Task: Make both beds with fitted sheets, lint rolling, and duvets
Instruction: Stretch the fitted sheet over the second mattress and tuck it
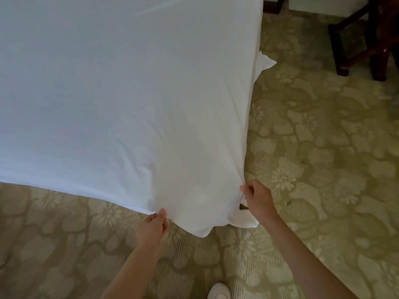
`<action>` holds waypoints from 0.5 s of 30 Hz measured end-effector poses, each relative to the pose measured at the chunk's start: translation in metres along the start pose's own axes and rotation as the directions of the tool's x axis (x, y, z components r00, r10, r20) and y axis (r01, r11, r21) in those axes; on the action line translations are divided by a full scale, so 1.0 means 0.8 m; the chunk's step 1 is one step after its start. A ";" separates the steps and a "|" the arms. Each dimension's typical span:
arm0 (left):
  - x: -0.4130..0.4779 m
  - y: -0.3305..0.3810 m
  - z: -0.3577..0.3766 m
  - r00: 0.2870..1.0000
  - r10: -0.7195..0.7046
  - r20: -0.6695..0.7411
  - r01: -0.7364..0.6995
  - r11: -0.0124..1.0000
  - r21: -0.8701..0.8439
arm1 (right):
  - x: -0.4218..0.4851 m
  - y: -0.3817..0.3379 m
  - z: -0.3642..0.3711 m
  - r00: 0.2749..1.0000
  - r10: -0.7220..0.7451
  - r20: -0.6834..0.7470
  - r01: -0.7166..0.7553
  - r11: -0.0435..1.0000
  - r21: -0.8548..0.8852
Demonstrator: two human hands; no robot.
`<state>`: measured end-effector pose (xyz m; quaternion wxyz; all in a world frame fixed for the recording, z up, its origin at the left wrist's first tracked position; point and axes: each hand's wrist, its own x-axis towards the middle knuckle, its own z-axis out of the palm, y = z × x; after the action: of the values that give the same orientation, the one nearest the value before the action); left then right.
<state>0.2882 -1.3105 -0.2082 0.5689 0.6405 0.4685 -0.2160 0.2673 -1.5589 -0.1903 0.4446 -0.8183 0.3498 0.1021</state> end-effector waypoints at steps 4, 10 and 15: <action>-0.002 -0.004 0.005 1.000 0.013 0.009 -0.013 1.000 0.024 | 0.002 -0.004 0.003 0.998 0.063 0.012 -0.064 0.997 0.033; -0.001 -0.004 0.012 0.997 0.068 0.024 -0.071 0.984 0.163 | -0.005 0.009 0.031 0.986 0.168 0.023 -0.169 0.970 0.176; -0.002 -0.002 0.012 0.997 0.068 0.044 -0.075 0.981 0.178 | -0.012 0.016 0.043 0.986 0.167 -0.020 -0.156 0.952 0.265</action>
<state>0.2882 -1.3203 -0.2104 0.5249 0.7015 0.4129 -0.2489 0.2567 -1.5312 -0.2144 0.5318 -0.7227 0.4352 0.0738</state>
